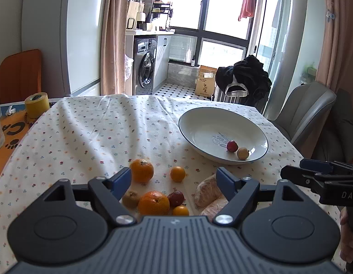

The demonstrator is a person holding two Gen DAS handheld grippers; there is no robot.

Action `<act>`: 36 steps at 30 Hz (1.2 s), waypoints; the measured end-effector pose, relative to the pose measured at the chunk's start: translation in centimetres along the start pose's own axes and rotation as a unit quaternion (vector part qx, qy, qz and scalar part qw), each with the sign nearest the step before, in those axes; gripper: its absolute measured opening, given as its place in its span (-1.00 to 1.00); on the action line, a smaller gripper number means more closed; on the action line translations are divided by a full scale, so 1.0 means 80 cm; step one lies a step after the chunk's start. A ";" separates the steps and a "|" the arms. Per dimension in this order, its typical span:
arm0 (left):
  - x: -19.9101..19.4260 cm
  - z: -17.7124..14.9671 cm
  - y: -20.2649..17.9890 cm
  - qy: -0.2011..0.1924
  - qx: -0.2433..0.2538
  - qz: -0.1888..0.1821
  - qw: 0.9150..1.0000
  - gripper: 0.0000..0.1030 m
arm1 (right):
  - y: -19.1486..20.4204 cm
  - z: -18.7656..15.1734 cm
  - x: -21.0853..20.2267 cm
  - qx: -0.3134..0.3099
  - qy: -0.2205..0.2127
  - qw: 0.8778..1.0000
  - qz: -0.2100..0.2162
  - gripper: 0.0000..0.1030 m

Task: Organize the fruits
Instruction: 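Withdraw both open tools from the bowl back toward the remaining fruit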

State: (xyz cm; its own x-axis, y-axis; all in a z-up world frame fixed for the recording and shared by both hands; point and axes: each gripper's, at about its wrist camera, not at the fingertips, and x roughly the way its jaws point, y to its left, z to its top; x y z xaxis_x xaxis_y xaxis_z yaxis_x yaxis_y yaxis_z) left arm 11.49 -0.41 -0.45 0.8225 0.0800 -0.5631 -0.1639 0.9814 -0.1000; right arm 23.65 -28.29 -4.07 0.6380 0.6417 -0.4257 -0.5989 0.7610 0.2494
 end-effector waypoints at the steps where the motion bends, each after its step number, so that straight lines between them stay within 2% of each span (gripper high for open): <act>1: -0.003 -0.002 0.001 0.000 -0.001 -0.001 1.000 0.57 | 0.002 0.000 -0.004 0.000 -0.001 1.000 0.002 0.80; 3: -0.010 -0.006 0.003 -0.003 -0.003 -0.003 1.000 0.60 | 0.005 0.000 -0.011 0.000 -0.002 1.000 0.007 0.92; 5: -0.020 -0.009 0.006 -0.008 -0.013 -0.005 1.000 0.77 | 0.010 -0.002 -0.017 -0.003 -0.003 1.000 0.016 0.98; 6: -0.025 -0.010 0.008 -0.013 -0.019 -0.006 1.000 0.78 | 0.012 -0.002 -0.020 -0.005 -0.004 1.000 0.018 1.00; 13: -0.047 -0.020 0.021 -0.023 -0.037 0.001 0.999 0.79 | 0.031 -0.006 -0.032 -0.014 -0.009 0.999 0.031 1.00; 22: -0.064 -0.034 0.033 -0.017 -0.028 -0.001 0.999 0.79 | 0.053 -0.013 -0.032 -0.043 -0.002 0.999 0.033 1.00; 27: -0.066 -0.040 0.036 -0.016 -0.012 0.002 1.000 0.79 | 0.054 -0.016 -0.025 -0.028 0.017 0.998 0.045 1.00; 31: -0.063 -0.045 0.041 -0.012 -0.016 -0.002 1.000 0.79 | 0.060 -0.021 -0.020 -0.049 0.023 0.998 0.037 1.00; 36: -0.058 -0.050 0.049 -0.007 -0.029 -0.013 0.999 0.79 | 0.063 -0.026 -0.011 -0.049 0.038 0.997 0.052 1.00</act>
State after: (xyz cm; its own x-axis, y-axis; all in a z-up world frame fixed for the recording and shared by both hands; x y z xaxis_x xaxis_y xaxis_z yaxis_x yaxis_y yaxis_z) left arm 4.83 2.40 -1.48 0.8343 0.0569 -0.5483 -0.1727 0.9716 -0.1619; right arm 19.03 -25.23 -4.25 0.5337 0.7048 -0.4674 -0.7069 0.6752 0.2108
